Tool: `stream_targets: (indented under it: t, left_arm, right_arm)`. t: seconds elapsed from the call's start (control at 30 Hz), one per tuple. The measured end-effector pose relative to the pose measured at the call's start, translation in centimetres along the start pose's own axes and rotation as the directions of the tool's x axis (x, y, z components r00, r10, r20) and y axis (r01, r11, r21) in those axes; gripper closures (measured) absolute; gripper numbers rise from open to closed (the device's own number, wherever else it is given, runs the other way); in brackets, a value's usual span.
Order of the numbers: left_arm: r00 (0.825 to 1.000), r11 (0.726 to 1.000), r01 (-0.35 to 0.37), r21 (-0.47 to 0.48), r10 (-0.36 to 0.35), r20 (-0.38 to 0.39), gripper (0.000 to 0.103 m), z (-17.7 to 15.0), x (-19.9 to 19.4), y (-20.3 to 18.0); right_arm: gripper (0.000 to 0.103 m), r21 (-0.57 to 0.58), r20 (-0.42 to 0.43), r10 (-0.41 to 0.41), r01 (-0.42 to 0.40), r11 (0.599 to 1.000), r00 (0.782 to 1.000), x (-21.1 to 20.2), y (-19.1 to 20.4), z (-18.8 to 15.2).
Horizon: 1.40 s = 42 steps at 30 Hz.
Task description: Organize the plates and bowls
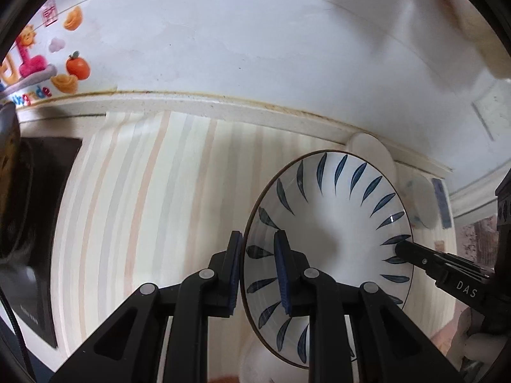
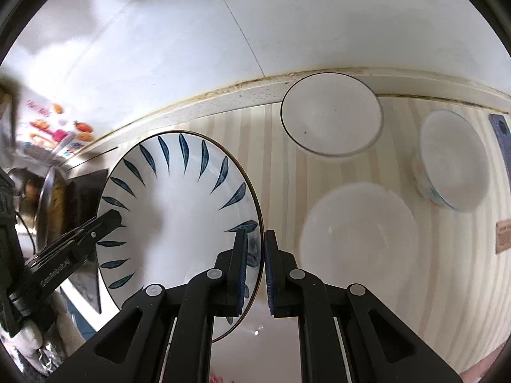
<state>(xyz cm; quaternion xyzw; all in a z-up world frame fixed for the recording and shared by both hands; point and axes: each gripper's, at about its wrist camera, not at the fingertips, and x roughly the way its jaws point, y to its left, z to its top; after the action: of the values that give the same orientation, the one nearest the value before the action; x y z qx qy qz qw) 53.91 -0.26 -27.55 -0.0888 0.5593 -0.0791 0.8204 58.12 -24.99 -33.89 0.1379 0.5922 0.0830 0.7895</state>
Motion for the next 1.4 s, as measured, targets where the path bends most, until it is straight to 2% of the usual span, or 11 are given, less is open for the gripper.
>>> stream_targets:
  t: [0.13,0.27,0.5,0.7,0.9,1.4]
  left_arm:
    - [1.000,1.000,0.005,0.000,-0.005,-0.010,0.085,-3.1,-1.4,-0.6]
    - [0.999,1.000,-0.006,0.013,0.007,-0.034,0.085,-6.9,-1.9,-1.5]
    - [0.994,0.999,-0.039,0.028,0.042,-0.098,0.085,-11.6,0.1,-2.0]
    - [0.987,0.997,-0.071,0.038,0.076,-0.141,0.085,-13.4,2.5,-2.1]
    - [0.982,0.995,-0.088,0.043,0.094,-0.164,0.085,-14.1,4.1,-2.0]
    - [0.980,0.995,-0.085,0.050,0.093,-0.177,0.085,-14.2,5.1,-2.0]
  right_arm:
    - [0.091,-0.022,-0.005,0.016,-0.016,1.000,1.000,-2.6,-0.8,-3.4]
    - [0.091,-0.031,-0.013,0.017,-0.017,0.999,1.000,-2.9,-0.9,-7.1]
    - [0.091,-0.018,-0.074,0.030,-0.032,0.999,0.997,-1.0,-3.0,-11.9]
    - [0.091,-0.020,-0.118,0.014,-0.017,1.000,0.993,1.7,-4.3,-14.9]
    - [0.091,0.001,-0.126,0.024,-0.024,1.000,0.992,3.0,-5.3,-16.1]
    - [0.091,0.028,-0.120,0.034,-0.031,0.999,0.992,3.8,-5.6,-15.9]
